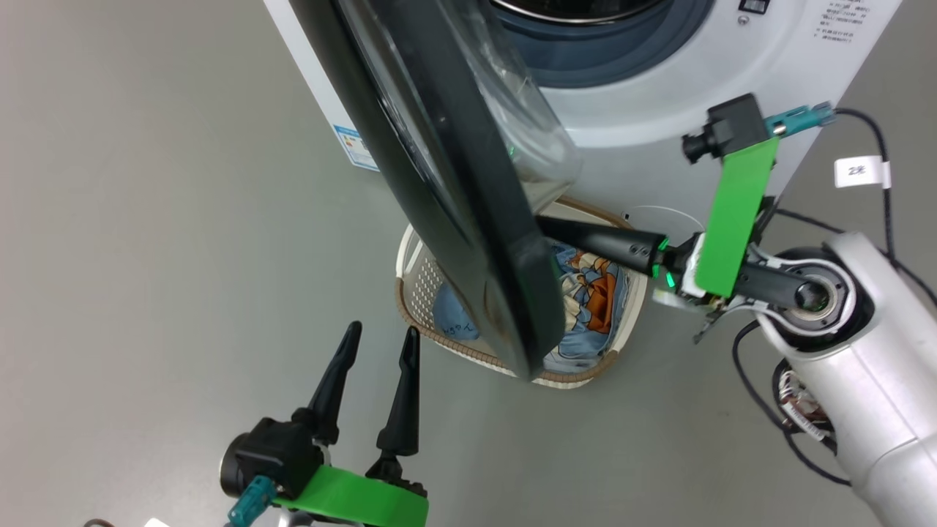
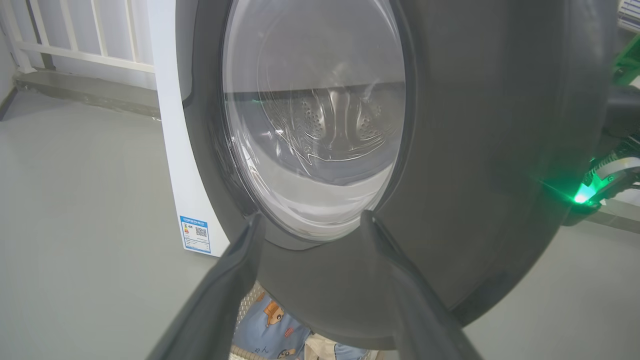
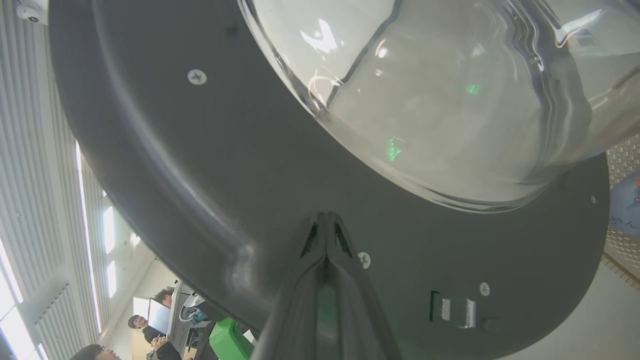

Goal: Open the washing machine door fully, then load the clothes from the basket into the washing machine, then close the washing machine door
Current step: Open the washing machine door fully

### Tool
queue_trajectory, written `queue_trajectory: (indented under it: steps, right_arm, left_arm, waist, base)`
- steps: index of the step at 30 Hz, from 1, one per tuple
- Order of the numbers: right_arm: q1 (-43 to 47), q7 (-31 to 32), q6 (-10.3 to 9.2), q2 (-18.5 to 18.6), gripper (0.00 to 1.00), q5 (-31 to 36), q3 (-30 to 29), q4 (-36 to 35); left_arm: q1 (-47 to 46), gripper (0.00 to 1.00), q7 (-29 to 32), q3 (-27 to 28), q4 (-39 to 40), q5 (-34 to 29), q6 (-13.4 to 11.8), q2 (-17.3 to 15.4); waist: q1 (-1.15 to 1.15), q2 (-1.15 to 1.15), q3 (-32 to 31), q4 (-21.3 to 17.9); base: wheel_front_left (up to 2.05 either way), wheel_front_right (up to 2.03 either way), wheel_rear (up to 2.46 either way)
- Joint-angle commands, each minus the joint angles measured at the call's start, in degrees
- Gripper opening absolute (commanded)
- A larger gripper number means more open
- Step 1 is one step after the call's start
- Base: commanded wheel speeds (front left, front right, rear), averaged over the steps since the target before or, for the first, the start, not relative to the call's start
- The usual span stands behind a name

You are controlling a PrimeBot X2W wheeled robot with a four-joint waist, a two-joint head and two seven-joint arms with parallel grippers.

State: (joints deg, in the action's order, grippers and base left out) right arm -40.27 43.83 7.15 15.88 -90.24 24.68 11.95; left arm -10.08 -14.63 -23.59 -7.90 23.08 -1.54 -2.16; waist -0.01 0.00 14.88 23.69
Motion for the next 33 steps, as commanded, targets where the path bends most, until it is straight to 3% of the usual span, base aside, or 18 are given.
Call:
queue_trajectory:
  steps: [1,13,14,15,18,19,20,21,33]
  right_arm:
    - [1.1,0.3,0.34,-1.4,0.00,-0.1,0.9,-2.1]
    - [2.7,-3.8,0.34,-2.0,0.00,1.9,0.4,-1.1]
    - [2.9,-4.5,0.34,-1.9,0.04,2.1,0.3,-0.9]
    - [3.1,-5.1,0.34,-1.8,0.18,2.2,0.1,-0.7]
    - [3.8,-6.9,0.34,-1.3,0.46,2.3,-0.3,-0.4]
    - [4.0,-7.5,0.34,-1.2,0.74,2.3,-0.5,-0.3]
    - [4.3,-8.1,0.34,-1.0,0.93,2.3,-0.7,-0.2]
    - [4.6,-8.6,0.34,-0.8,1.00,2.3,-0.8,-0.2]
    - [10.3,-17.5,0.34,1.8,1.00,3.7,-2.3,-0.4]
  left_arm:
    - [0.4,1.00,-0.4,2.0,0.8,-0.5,0.2,-0.7]
    - [0.6,1.00,-0.4,3.2,-0.8,-1.1,1.5,-0.7]
    - [0.6,1.00,-0.4,3.4,-1.2,-1.2,1.7,-0.7]
    - [0.5,1.00,-0.4,3.6,-1.5,-1.2,2.0,-0.7]
    - [0.3,1.00,-0.4,4.2,-2.3,-1.7,2.6,-0.7]
    - [0.2,1.00,-0.4,4.4,-2.5,-1.9,2.8,-0.7]
    - [0.2,1.00,-0.4,4.7,-2.8,-2.2,3.1,-0.7]
    - [0.1,1.00,-0.4,5.0,-3.0,-2.4,3.3,-0.7]
    - [0.5,1.00,-0.4,10.4,-5.6,-4.4,6.1,-0.7]
  waist:
    - [0.01,0.00,-0.4,0.2]
    - [0.01,0.00,-2.9,-1.9]
    - [0.01,0.00,-3.2,-2.2]
    - [0.01,0.00,-3.4,-2.5]
    - [0.01,0.00,-4.1,-3.5]
    - [0.01,0.00,-4.3,-3.8]
    - [0.01,0.00,-4.5,-4.1]
    - [0.01,0.00,-4.8,-4.5]
    - [0.01,0.00,-7.6,-9.3]
  base:
    - [0.00,0.00,0.00]
    - [0.00,0.00,0.00]
    - [0.00,0.00,0.00]
    - [0.00,0.00,0.00]
    - [0.00,0.00,0.00]
    - [0.00,0.00,0.00]
    - [0.00,0.00,0.00]
    - [0.00,0.00,0.00]
    - [0.00,0.00,0.00]
